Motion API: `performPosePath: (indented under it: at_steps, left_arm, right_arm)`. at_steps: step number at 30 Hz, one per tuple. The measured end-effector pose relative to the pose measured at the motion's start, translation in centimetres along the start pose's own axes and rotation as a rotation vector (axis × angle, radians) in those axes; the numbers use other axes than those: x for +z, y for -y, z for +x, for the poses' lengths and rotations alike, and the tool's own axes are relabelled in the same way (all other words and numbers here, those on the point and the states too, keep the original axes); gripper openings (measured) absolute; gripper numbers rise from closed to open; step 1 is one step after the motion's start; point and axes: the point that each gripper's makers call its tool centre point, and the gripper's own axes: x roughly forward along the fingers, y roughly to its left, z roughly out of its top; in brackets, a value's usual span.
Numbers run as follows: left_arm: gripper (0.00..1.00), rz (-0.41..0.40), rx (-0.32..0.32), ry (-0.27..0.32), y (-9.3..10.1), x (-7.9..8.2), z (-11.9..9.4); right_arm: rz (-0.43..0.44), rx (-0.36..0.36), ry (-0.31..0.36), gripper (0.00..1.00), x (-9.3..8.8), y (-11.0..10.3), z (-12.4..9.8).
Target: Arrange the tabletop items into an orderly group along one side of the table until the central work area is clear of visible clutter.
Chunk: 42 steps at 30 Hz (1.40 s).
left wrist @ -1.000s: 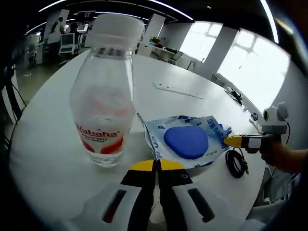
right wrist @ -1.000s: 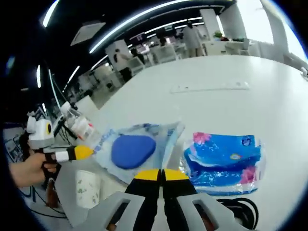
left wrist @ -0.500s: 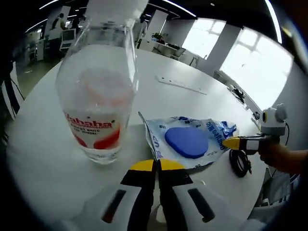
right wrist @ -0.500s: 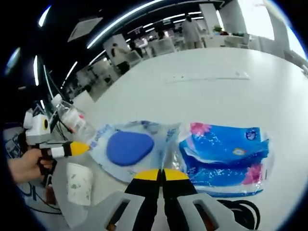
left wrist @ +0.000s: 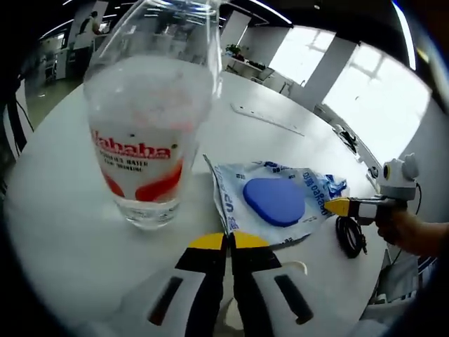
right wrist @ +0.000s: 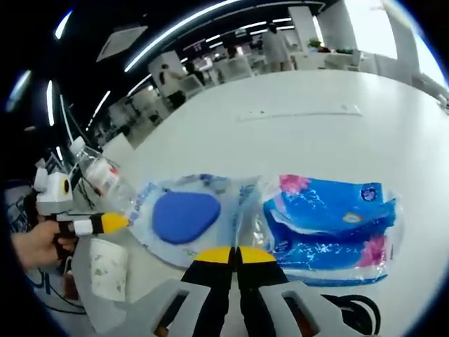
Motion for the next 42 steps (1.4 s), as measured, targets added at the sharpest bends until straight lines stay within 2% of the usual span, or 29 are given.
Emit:
performPosePath:
  at_steps: [4, 8, 11, 15, 17, 22, 31, 37, 42]
  left_arm:
    - [0.02, 0.027, -0.009, -0.008, 0.0, -0.2, 0.0]
    - [0.12, 0.030, -0.004, 0.018, 0.3, 0.2, -0.5]
    - [0.23, 0.056, 0.000, 0.038, 0.6, 0.7, -0.7]
    - [0.25, 0.082, -0.040, 0.045, 1.7, 0.8, -1.5]
    - [0.28, 0.134, -0.036, 0.058, 1.9, 0.9, -2.1]
    - [0.36, 0.167, -0.042, 0.078, 2.4, 1.1, -4.0]
    - [0.46, 0.184, -0.030, 0.117, 1.9, 0.7, -7.4]
    - [0.52, 0.209, -0.024, 0.125, 1.9, 0.3, -9.5]
    - [0.53, 0.220, -0.020, 0.131, 2.1, 0.1, -10.5]
  right_arm:
    - [-0.074, -0.019, 0.018, 0.03, 0.4, 0.0, -0.3]
    - [-0.100, 0.026, 0.074, 0.19, 1.2, -1.2, -0.9]
    - [-0.121, 0.022, 0.097, 0.27, 1.6, -1.8, -1.8]
    - [-0.078, 0.061, 0.151, 0.38, 2.3, -2.3, -3.0]
    - [-0.090, 0.066, 0.166, 0.45, 2.4, -2.7, -3.8]
    - [-0.078, 0.077, 0.194, 0.55, 1.9, -3.3, -6.5]
    - [-0.027, 0.061, 0.230, 0.66, 0.2, -3.4, -11.2]
    - [-0.012, 0.020, 0.233, 0.69, -1.6, -2.7, -13.8]
    - [0.015, 0.003, 0.235, 0.69, -2.9, -2.9, -15.0]
